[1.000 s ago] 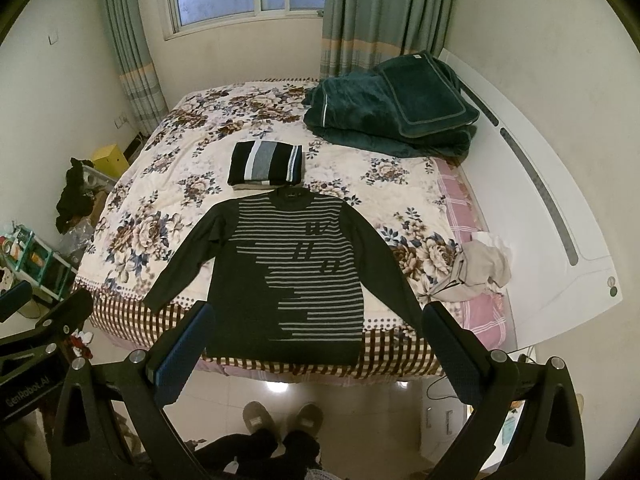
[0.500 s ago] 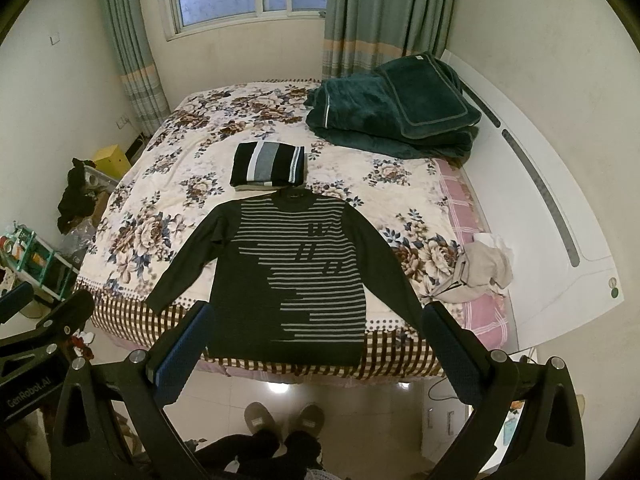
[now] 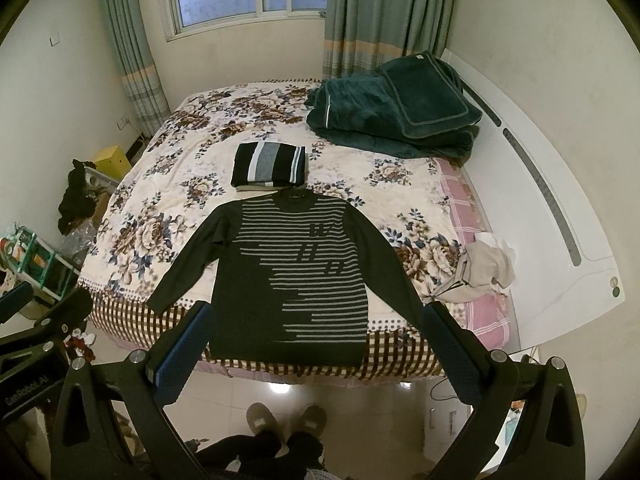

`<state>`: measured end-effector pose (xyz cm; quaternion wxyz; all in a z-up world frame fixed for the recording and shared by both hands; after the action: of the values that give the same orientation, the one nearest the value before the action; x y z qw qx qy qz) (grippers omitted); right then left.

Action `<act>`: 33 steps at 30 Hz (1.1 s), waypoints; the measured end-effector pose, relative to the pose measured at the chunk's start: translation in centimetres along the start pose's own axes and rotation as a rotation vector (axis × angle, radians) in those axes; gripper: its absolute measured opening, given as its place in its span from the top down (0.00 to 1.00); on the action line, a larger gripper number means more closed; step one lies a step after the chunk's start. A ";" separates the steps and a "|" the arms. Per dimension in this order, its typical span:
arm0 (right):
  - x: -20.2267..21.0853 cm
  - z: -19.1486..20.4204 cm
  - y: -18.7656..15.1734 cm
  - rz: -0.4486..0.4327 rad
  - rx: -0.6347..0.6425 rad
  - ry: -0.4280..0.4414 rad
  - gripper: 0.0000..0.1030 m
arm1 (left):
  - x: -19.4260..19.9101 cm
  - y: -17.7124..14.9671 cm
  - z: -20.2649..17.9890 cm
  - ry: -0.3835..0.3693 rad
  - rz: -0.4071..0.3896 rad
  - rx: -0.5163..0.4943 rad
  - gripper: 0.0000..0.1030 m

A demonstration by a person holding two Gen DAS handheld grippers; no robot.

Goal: Fold small clothes

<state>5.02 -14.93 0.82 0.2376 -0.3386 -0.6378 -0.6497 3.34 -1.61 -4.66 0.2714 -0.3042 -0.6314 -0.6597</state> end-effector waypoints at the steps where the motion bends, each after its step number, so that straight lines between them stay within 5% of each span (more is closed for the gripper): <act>1: 0.8 0.9 1.1 0.001 0.001 0.000 0.00 | 0.0 0.1 -0.2 -0.001 0.001 0.000 0.00; 15: 0.6 1.6 1.6 0.007 -0.011 -0.003 0.00 | -0.3 0.7 -1.0 -0.012 0.007 -0.001 0.00; 20: -3.1 0.7 0.9 0.034 -0.095 -0.021 0.00 | -4.6 2.1 -0.5 0.060 -0.074 -0.029 0.00; 27: -13.6 -10.5 -4.9 0.158 -0.414 -0.168 0.00 | -15.5 0.9 0.2 0.087 -0.016 -0.072 0.00; 33: -23.5 -24.8 -14.6 0.286 -0.749 -0.303 0.00 | -24.1 -0.5 -1.2 0.150 0.071 -0.135 0.00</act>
<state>6.32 -41.25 -25.35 0.0896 -0.5780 -0.3319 -0.7401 19.00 -3.38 -22.97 0.3199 -0.2937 -0.5521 -0.7118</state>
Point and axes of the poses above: each gripper's, at about its wrist camera, not at the fingertips, and x roughly against the way its jaws point, z to its left, y to its top, the point moved 7 cm from there along -x, roughly the way its jaws point, and after that the axes turned 9 degrees about -z, right-handed, at the moved point
